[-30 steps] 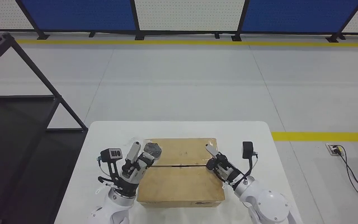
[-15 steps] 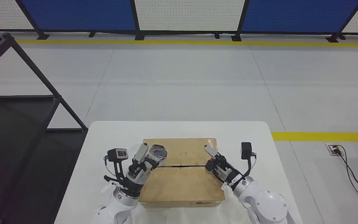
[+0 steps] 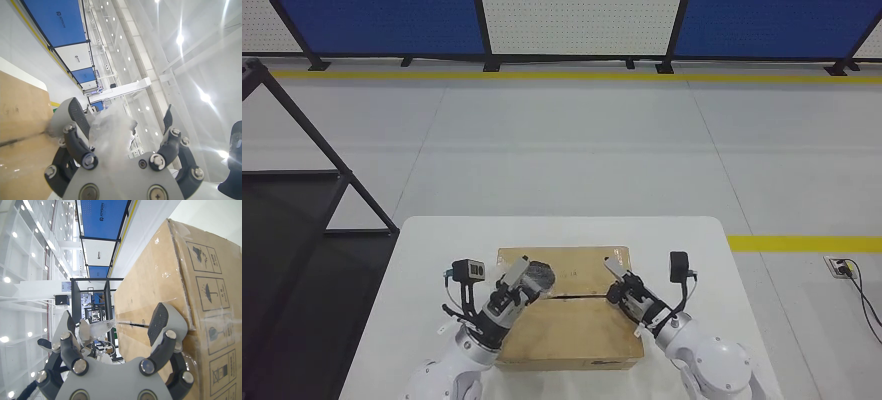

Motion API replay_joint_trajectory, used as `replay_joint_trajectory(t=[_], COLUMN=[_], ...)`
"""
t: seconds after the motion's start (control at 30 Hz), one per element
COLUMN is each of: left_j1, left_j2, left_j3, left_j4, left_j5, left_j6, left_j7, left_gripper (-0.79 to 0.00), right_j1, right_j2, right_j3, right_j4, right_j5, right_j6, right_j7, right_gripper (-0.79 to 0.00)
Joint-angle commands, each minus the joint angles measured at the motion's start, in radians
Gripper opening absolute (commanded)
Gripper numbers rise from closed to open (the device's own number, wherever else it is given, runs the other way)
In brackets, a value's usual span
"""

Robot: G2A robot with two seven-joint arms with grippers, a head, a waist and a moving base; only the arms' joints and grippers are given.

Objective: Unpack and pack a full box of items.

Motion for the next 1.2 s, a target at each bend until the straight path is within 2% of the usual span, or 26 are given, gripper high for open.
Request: replay_joint_trajectory(t=[0.0,0.7,0.97,1.17], left_j1=[-0.005,-0.095,-0.090,-0.052], left_j2=[-0.001,-0.027,-0.029,-0.025], left_j3=[0.006,0.122,0.104,0.070], left_j4=[0.000,0.070,0.058,0.004], left_j5=[0.006,0.068,0.051,0.028], left_j6=[0.004,0.067,0.062,0.044], left_j7=[-0.002,0.007,-0.003,-0.023], left_gripper=[0.000,0.000,0.000,0.000], right_j1=[-0.004,-0.067,-0.066,-0.053], right_j2=[-0.001,0.003,0.003,0.002], right_j3=[0.005,0.055,0.059,0.051], right_j4=[-0.001,-0.017,-0.012,-0.005], right_j5=[0.009,0.045,0.051,0.049], right_j6=[0.003,-0.028,-0.033,-0.031], right_j7=[-0.012,-0.027,-0.024,-0.021], right_gripper=[0.000,0.000,0.000,0.000])
